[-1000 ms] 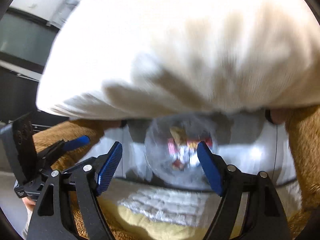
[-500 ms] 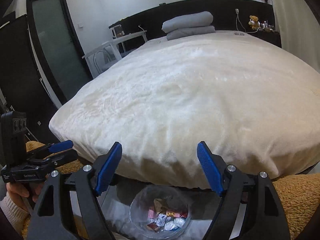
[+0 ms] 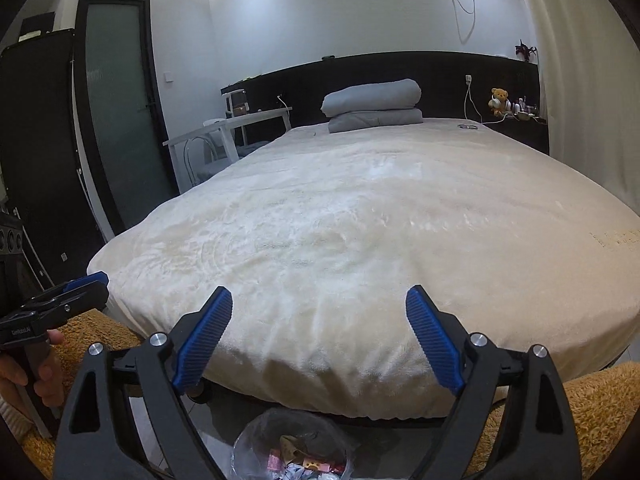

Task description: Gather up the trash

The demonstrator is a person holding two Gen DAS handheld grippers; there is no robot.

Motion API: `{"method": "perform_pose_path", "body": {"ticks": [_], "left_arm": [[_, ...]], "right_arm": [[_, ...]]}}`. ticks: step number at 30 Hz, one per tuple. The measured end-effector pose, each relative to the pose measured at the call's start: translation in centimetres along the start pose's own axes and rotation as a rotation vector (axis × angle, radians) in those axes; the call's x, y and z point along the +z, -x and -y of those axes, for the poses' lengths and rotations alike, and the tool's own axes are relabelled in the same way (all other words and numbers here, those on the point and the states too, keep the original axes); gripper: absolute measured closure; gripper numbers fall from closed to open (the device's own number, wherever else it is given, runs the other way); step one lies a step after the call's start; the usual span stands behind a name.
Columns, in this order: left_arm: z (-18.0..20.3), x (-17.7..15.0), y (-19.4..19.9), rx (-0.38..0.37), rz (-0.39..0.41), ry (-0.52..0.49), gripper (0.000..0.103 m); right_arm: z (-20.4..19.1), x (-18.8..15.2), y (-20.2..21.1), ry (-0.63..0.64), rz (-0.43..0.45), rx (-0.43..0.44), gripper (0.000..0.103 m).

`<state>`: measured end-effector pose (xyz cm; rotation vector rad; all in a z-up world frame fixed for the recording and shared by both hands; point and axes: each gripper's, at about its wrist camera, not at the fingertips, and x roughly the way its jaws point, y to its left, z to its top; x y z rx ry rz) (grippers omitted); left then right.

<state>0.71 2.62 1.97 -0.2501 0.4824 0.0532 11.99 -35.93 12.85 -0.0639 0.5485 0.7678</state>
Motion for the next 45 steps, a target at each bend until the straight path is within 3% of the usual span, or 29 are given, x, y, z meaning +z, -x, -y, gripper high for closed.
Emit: {"method": "perform_pose_path", "body": {"ticks": [3, 26, 32, 45], "left_arm": [[0.4, -0.2, 0.2, 0.008, 0.009, -0.027, 0.007], [0.9, -1.2, -0.4, 0.072, 0.037, -0.095, 0.007], [0.8, -1.8, -0.7, 0.071, 0.028, -0.111, 0.007], [0.6, -2.3, -0.1, 0.061, 0.025, -0.119, 0.007]], "right_arm": [[-0.6, 0.0, -0.1, 0.019, -0.002, 0.011, 0.004], [-1.1, -1.1, 0.3, 0.071, 0.038, -0.037, 0.004], [-1.0, -1.9, 0.0, 0.127, 0.052, -0.03, 0.004], [-0.1, -2.5, 0.9, 0.109, 0.067, -0.034, 0.004]]}}
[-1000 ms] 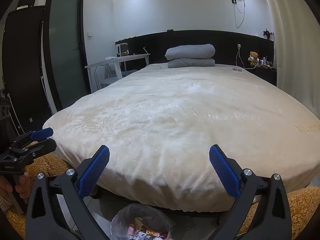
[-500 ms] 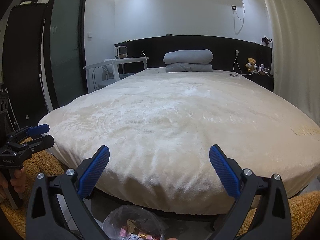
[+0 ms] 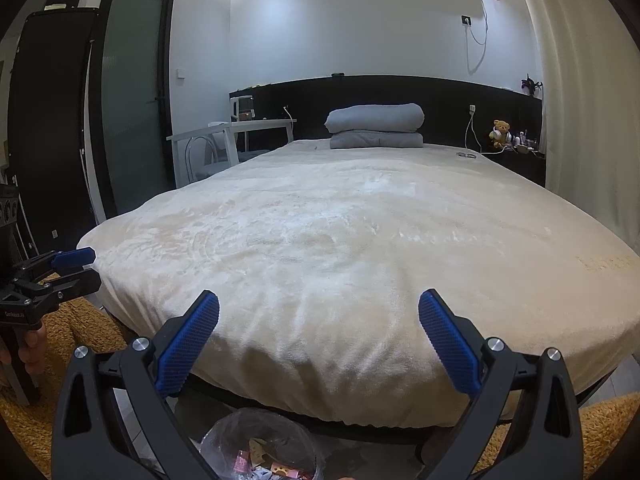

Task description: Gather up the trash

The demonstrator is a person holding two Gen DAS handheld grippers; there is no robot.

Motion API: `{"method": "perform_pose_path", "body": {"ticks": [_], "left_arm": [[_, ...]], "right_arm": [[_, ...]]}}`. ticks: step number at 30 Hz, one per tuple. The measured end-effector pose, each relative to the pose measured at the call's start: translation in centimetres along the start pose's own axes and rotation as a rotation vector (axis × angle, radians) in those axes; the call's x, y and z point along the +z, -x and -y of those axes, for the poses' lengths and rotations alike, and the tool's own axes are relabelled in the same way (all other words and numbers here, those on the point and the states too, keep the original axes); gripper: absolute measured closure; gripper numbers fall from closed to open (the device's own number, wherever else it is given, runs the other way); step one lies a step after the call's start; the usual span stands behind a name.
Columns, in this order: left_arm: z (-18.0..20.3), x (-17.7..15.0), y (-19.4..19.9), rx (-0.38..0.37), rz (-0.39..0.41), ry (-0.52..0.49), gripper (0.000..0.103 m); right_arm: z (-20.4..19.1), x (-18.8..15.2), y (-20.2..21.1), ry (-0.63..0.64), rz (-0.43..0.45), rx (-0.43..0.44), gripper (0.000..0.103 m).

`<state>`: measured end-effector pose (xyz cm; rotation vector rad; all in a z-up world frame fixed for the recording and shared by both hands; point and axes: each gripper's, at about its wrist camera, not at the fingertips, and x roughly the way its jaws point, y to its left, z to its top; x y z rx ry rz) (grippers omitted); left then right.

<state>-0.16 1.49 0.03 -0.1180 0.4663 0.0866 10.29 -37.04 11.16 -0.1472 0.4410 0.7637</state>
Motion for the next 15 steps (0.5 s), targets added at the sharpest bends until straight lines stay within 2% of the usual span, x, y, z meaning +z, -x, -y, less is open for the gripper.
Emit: {"method": "perform_pose_path", "body": {"ticks": [15], "left_arm": [[0.51, -0.39, -0.21, -0.009, -0.022, -0.022, 0.007]], "right_arm": [[-0.62, 0.0, -0.14, 0.017, -0.01, 0.0, 0.004]]}}
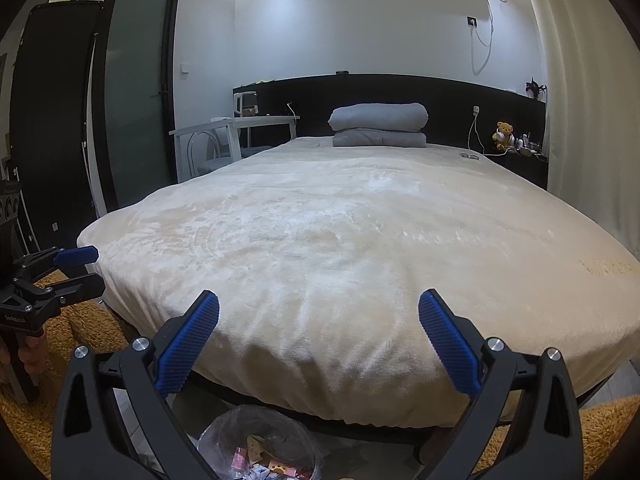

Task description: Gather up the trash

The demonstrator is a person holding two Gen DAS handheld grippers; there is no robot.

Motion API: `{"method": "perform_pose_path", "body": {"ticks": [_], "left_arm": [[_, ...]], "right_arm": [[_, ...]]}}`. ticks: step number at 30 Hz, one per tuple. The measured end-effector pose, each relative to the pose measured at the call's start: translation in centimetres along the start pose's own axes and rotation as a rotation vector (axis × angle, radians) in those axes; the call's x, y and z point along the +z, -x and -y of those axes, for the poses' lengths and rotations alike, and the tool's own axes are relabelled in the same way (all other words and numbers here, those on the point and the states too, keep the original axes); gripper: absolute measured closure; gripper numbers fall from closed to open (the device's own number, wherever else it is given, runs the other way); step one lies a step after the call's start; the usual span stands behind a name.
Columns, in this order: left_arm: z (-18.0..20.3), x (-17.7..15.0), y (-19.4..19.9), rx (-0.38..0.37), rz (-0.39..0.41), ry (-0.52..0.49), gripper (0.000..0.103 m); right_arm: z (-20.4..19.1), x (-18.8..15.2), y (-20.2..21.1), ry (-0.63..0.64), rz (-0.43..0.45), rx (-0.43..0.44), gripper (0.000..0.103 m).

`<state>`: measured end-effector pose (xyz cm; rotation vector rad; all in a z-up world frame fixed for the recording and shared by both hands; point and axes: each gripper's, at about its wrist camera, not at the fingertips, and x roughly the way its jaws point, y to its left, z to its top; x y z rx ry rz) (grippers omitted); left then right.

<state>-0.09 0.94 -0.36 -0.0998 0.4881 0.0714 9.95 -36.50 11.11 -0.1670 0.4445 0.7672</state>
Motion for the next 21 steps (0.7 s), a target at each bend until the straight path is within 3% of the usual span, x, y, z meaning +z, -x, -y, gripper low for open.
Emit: {"method": "perform_pose_path", "body": {"ticks": [21], "left_arm": [[0.12, -0.04, 0.01, -0.003, -0.005, -0.006, 0.007]], "right_arm": [[0.07, -0.01, -0.42, 0.003, -0.016, -0.006, 0.004]]}}
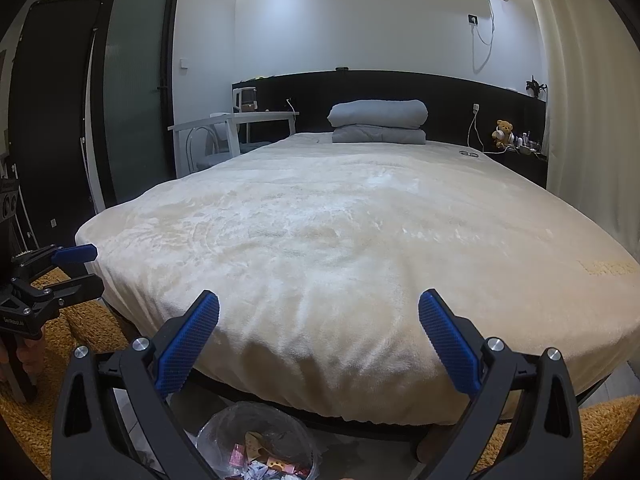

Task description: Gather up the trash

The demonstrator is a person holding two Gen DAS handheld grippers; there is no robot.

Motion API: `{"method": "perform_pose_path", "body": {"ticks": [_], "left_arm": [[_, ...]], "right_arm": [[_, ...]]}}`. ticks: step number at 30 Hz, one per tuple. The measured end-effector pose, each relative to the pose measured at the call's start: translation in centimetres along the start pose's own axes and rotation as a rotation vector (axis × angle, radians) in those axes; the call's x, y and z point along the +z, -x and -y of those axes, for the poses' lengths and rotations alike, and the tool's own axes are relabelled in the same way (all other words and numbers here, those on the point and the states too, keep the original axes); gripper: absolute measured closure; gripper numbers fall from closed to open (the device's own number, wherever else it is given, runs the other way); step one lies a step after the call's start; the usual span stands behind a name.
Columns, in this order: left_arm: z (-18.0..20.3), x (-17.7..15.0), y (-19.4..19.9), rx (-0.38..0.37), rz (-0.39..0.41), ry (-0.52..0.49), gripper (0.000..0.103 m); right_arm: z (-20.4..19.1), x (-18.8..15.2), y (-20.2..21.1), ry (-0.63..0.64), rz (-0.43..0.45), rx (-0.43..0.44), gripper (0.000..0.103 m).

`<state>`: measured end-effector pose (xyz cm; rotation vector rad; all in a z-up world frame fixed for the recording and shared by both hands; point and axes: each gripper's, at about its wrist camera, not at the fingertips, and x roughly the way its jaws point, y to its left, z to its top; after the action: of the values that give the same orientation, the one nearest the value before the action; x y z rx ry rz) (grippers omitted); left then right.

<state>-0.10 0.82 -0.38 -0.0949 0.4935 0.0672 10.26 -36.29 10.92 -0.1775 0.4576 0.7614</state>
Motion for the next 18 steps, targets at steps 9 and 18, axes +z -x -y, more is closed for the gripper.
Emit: {"method": "perform_pose_path", "body": {"ticks": [9, 18], "left_arm": [[0.27, -0.08, -0.1, 0.004, -0.008, -0.005, 0.007], [0.31, -0.2, -0.2, 0.002, -0.009, -0.006, 0.007]], "right_arm": [[0.1, -0.01, -0.02, 0.0, 0.002, 0.007, 0.004], [0.07, -0.06, 0.02, 0.001, 0.002, 0.006, 0.004]]}}
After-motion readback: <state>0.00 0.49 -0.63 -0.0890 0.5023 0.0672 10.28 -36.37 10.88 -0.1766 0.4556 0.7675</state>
